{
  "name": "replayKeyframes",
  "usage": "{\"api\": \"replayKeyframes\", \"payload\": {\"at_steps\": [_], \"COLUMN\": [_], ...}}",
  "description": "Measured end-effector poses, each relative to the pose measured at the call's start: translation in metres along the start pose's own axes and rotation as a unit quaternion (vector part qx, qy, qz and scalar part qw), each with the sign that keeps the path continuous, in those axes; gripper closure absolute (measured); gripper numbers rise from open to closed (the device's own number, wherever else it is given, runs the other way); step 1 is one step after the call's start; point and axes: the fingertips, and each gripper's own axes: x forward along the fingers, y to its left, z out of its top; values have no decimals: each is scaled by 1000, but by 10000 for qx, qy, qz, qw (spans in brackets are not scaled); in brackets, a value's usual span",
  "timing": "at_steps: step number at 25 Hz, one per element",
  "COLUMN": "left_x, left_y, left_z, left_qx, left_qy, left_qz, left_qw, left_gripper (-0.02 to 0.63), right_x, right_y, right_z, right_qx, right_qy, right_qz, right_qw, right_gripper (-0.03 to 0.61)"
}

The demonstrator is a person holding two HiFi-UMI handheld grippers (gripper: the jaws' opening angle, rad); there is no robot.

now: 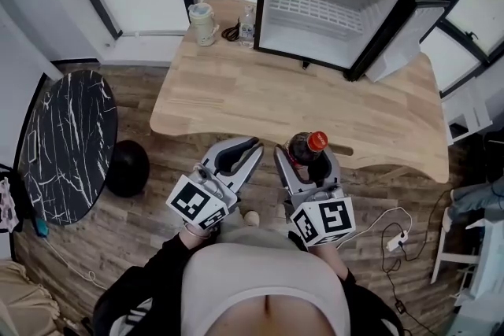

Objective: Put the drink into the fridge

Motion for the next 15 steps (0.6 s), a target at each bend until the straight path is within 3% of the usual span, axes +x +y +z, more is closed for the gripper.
{"api": "replayKeyframes", "payload": {"at_steps": [6, 15], "left_x": [-3, 11], "left_y": [6, 31], "left_z": [-5, -7], "left_qx": [-33, -44], "left_qy": [47, 44], "left_qz": [235, 250], "left_qw": [9997, 9997], "left_gripper": [565, 565], "right_x": [3, 32], "right_y": [-7, -13], "right_z": [-4, -6], "right_qx": [66, 74], "right_qy": [14, 34], "right_qz": [85, 178], "right_qw": [9999, 9998], "right_gripper": [252, 252]}}
